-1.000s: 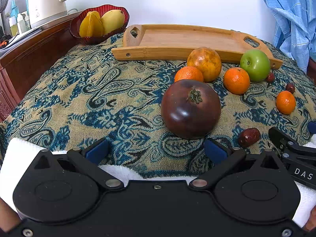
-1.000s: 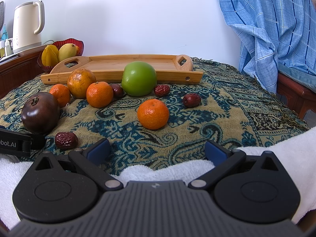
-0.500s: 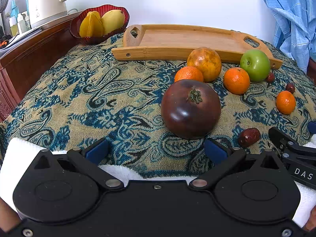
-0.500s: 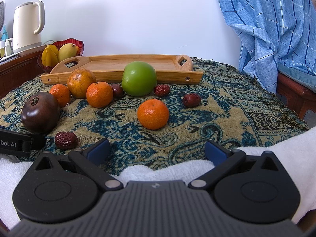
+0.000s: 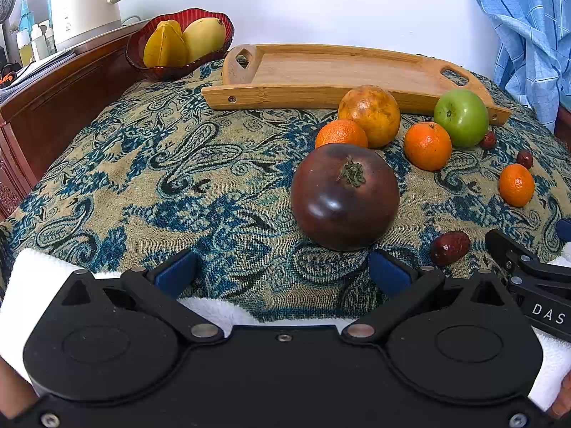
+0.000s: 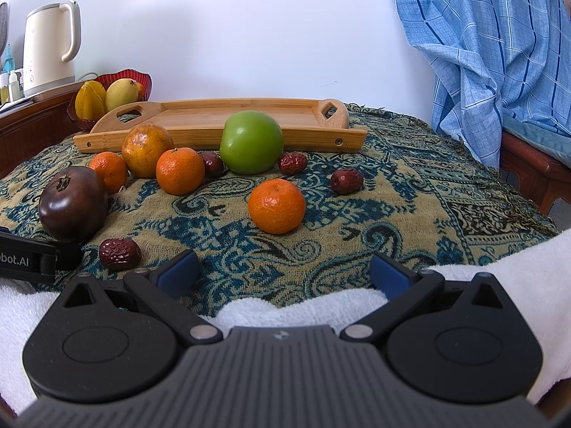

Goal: Organize fruits

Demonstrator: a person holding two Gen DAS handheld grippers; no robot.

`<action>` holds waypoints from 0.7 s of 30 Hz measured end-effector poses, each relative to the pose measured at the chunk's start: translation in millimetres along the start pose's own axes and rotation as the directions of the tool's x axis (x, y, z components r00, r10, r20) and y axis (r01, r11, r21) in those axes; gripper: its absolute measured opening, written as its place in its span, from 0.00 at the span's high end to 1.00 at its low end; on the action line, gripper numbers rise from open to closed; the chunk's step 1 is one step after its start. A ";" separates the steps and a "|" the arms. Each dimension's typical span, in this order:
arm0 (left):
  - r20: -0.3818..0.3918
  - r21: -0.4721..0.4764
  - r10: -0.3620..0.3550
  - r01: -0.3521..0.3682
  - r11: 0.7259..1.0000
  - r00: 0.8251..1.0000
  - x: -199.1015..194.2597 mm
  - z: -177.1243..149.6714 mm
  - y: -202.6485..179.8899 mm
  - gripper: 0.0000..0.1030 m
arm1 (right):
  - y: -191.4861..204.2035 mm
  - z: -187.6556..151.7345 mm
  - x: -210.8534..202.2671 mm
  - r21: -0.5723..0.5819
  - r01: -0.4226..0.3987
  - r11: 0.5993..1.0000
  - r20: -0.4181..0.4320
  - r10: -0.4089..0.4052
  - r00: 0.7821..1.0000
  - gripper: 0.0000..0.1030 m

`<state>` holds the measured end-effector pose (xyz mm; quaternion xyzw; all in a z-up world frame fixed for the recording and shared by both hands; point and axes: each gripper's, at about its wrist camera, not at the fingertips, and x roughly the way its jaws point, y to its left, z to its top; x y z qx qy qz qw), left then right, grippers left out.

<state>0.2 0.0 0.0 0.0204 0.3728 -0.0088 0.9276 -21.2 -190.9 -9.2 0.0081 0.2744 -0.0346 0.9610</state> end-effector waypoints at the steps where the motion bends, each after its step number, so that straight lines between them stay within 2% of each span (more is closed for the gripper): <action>1: 0.000 0.000 0.000 0.000 1.000 1.000 0.0 0.0 0.0 0.00 | 0.0 0.0 0.0 0.000 0.000 1.000 0.000 0.000 1.000 0.00; 21: -0.007 -0.007 0.003 -0.003 1.000 1.000 -0.2 0.4 0.3 0.00 | -0.7 -0.2 0.4 0.002 -0.001 1.000 -0.007 0.001 1.000 0.00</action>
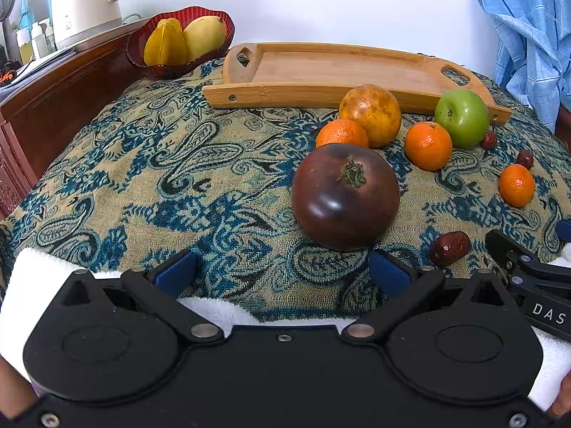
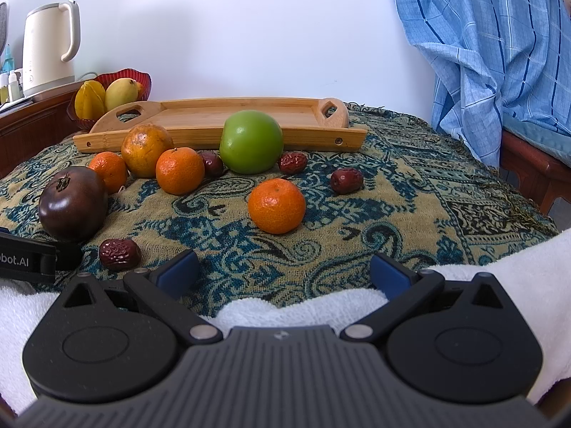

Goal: Organize fruits

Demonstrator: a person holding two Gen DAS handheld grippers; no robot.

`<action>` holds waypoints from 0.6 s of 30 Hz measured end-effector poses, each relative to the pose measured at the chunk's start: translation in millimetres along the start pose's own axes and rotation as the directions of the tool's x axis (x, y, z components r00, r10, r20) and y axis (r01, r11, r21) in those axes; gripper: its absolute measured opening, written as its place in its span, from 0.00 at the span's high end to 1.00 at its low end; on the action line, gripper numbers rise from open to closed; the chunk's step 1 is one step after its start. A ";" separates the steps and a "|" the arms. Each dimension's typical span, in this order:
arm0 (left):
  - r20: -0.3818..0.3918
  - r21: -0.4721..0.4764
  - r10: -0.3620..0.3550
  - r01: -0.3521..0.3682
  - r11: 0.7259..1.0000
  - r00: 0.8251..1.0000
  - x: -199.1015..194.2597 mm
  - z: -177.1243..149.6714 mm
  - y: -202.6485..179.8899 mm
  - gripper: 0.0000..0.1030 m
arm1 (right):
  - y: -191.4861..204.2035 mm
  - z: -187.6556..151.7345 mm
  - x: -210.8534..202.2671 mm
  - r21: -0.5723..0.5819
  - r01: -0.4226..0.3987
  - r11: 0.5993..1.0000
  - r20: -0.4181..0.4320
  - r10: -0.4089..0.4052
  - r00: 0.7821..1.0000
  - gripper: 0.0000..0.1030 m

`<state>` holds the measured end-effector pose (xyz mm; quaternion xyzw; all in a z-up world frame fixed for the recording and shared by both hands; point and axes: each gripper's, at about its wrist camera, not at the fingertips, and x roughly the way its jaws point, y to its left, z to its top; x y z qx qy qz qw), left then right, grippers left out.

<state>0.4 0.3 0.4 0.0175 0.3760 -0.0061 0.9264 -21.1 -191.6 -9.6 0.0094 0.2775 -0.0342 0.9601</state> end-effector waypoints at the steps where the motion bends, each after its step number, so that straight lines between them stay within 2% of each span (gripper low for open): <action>1: -0.005 -0.006 0.006 -0.006 1.000 1.000 -0.1 0.6 0.1 0.00 | -0.2 0.0 0.0 0.001 0.000 1.000 -0.001 0.000 1.000 0.00; 4: -0.012 -0.052 0.037 -0.037 0.998 0.999 -0.8 1.5 0.1 0.00 | -0.8 3.1 0.4 -0.002 -0.006 1.000 -0.012 0.006 1.000 0.00; 11: 0.028 -0.058 0.060 -0.058 0.997 0.998 -6.2 -6.7 1.3 0.00 | -0.5 2.1 2.2 -0.005 -0.007 1.000 -0.015 0.007 1.000 0.00; 14: 0.033 -0.051 0.058 -0.056 0.997 0.998 -6.8 -8.1 1.1 0.00 | 0.5 6.0 3.9 -0.007 -0.005 1.000 -0.043 0.005 0.999 0.00; 18: -0.012 -0.027 0.023 -0.023 0.999 1.000 -6.7 -0.7 3.1 0.00 | -0.2 11.1 5.3 -0.001 -0.004 1.000 -0.075 0.004 0.997 0.00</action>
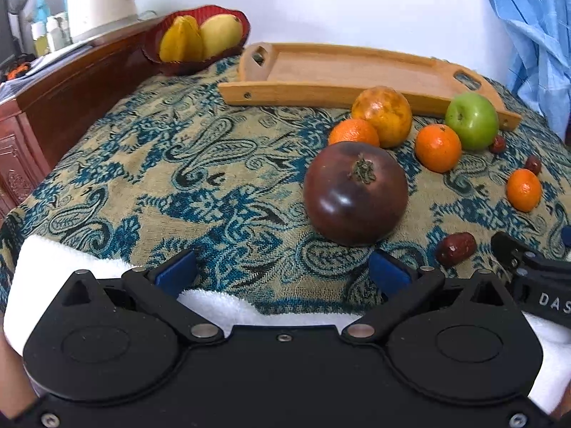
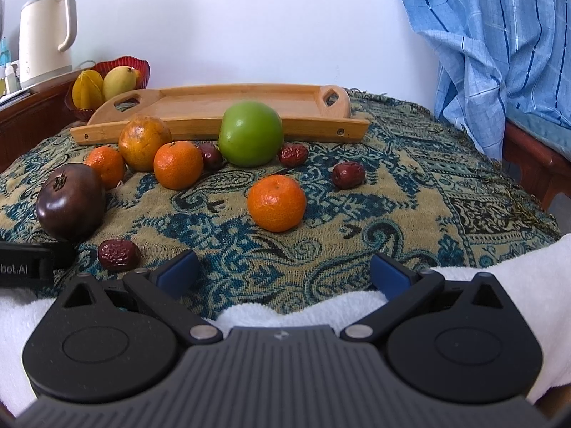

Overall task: Organize fruits
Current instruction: 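Close left tool on the dark purple fruit while right tool grasps a mandarin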

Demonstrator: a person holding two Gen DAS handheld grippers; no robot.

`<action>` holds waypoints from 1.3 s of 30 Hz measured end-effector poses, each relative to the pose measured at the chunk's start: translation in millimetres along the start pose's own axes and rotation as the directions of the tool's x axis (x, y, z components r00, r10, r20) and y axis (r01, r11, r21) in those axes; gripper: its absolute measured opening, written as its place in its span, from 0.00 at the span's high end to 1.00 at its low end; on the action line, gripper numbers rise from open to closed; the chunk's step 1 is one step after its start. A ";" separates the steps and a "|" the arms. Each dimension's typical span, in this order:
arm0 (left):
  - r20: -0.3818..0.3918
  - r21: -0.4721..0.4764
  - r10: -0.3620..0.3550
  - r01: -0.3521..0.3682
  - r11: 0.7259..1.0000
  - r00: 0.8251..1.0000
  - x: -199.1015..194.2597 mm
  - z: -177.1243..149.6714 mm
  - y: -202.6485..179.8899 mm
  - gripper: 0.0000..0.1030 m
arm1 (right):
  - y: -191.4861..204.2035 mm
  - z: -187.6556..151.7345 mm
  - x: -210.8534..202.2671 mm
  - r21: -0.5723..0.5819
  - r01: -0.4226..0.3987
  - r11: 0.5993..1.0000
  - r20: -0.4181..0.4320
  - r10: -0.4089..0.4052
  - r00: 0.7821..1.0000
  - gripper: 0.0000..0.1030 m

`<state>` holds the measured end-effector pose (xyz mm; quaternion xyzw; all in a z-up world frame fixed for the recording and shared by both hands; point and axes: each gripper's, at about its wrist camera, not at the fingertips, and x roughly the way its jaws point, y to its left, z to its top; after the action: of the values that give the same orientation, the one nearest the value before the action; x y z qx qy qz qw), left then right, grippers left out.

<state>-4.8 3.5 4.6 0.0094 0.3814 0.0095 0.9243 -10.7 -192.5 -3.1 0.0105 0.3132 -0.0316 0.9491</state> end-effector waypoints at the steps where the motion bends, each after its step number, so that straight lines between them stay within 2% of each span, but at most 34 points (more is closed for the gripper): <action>1: -0.011 0.003 -0.012 0.012 1.000 1.000 -1.0 1.9 0.8 0.00 | -0.5 2.1 0.1 0.000 -0.002 1.000 -0.010 0.002 1.000 0.00; 3: -0.009 0.013 -0.032 0.032 0.999 0.999 -5.5 3.1 1.6 0.00 | -2.2 7.8 0.5 0.004 -0.010 1.000 -0.035 0.011 0.999 0.00; 5: 0.034 0.032 -0.040 0.039 0.999 0.999 -13.5 1.6 0.9 0.00 | -4.8 13.5 -0.1 0.013 -0.020 1.000 -0.047 0.021 0.999 0.00; 9: 0.130 0.084 -0.030 0.019 0.996 0.991 -27.8 0.3 -4.3 0.00 | -10.5 19.4 -4.0 0.027 -0.058 0.998 -0.028 0.058 0.998 0.00; 13: 0.165 0.086 -0.058 0.045 0.995 0.985 -32.2 3.9 -6.2 0.00 | -13.9 24.1 -11.2 0.027 -0.047 0.999 0.012 0.047 0.999 0.01; 17: 0.227 0.087 -0.060 0.041 0.995 0.972 -38.8 6.8 -7.2 0.02 | -15.5 28.1 -12.4 0.013 -0.051 0.999 0.026 0.051 0.998 0.07; 19: 0.268 0.109 -0.070 0.042 0.993 0.961 -43.6 7.7 -9.2 0.03 | -15.0 28.9 -10.5 -0.002 -0.046 0.999 0.020 0.046 0.999 0.12; 21: 0.286 0.134 -0.084 0.046 0.990 0.954 -45.9 9.3 -11.8 0.04 | -15.5 29.6 -9.0 0.003 -0.043 0.999 0.013 0.043 0.999 0.21; 22: 0.287 0.145 -0.091 0.051 0.988 0.953 -45.4 10.4 -13.5 0.04 | -15.6 29.9 -8.7 0.006 -0.040 0.999 0.012 0.040 0.999 0.26; 25: 0.252 0.162 -0.123 0.084 0.983 0.960 -38.3 13.9 -17.4 0.05 | -14.3 30.3 -7.4 0.000 -0.035 0.999 0.011 0.035 0.999 0.29; 28: 0.198 0.135 -0.142 0.117 0.984 0.970 -27.2 16.3 -18.0 0.07 | -11.8 30.3 -5.8 -0.012 -0.039 0.999 0.008 0.039 0.999 0.33; 31: 0.175 0.115 -0.154 0.135 0.984 0.972 -20.2 16.2 -17.2 0.12 | -10.1 29.3 -4.5 -0.018 -0.035 0.999 0.005 0.035 0.999 0.37; 35: 0.151 0.110 -0.152 0.137 0.984 0.977 -13.3 16.9 -15.9 0.16 | -10.4 27.9 -3.2 -0.009 -0.037 0.999 0.004 0.037 0.999 0.40; 39: 0.143 0.110 -0.140 0.125 0.986 0.980 -9.3 18.3 -16.4 0.17 | -9.5 27.3 -1.6 -0.009 -0.030 1.000 0.004 0.030 1.000 0.47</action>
<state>1.7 -13.4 23.7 0.0310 0.3104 -0.0720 0.9474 3.6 -203.0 19.8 0.0108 0.3114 -0.0162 0.9501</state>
